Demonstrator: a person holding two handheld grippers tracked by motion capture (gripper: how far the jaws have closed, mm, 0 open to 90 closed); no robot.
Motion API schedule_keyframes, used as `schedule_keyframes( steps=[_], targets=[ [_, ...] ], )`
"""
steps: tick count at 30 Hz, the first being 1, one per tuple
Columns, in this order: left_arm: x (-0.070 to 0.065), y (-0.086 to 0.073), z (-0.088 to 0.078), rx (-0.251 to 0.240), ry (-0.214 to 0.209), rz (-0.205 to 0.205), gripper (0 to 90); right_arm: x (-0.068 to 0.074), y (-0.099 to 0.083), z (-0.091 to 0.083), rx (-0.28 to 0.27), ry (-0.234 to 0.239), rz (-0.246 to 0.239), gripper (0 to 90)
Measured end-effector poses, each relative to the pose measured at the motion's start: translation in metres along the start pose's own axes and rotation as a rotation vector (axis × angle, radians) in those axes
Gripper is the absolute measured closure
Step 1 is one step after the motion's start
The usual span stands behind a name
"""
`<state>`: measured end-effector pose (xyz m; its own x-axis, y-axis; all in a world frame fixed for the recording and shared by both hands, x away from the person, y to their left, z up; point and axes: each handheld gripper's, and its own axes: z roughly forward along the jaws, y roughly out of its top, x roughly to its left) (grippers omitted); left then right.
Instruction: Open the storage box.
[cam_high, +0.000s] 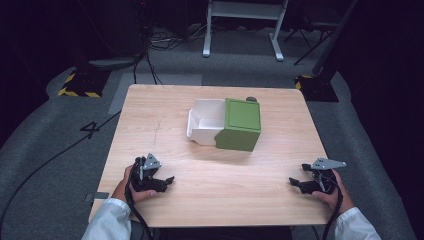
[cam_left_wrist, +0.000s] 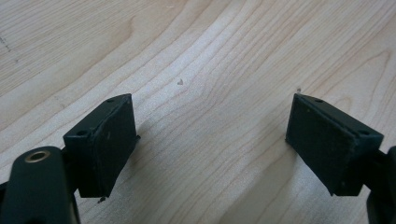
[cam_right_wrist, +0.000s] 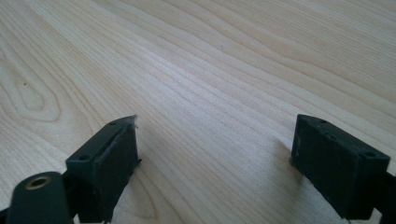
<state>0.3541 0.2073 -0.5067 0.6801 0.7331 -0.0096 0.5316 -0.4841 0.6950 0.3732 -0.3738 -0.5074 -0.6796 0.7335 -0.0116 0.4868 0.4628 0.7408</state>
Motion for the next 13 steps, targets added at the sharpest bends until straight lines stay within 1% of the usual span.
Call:
schedule_keyframes(
  steps=[6, 9, 13],
  targets=[
    [-0.0004, 0.0002, 0.0005, -0.002, 0.0, -0.007, 16.4, -0.0001, 0.0001, 0.0, 0.0, 0.001, -0.001, 14.5],
    [0.0, 0.0006, 0.0008, -0.004, 0.004, 0.0, 16.4, -0.0002, 0.0001, 0.0001, 0.0, 0.001, -0.001, 14.5],
    [0.0, 0.001, 0.0009, -0.002, 0.005, -0.001, 16.4, -0.0002, 0.0001, 0.0001, 0.0, 0.002, -0.002, 14.5]
  ],
)
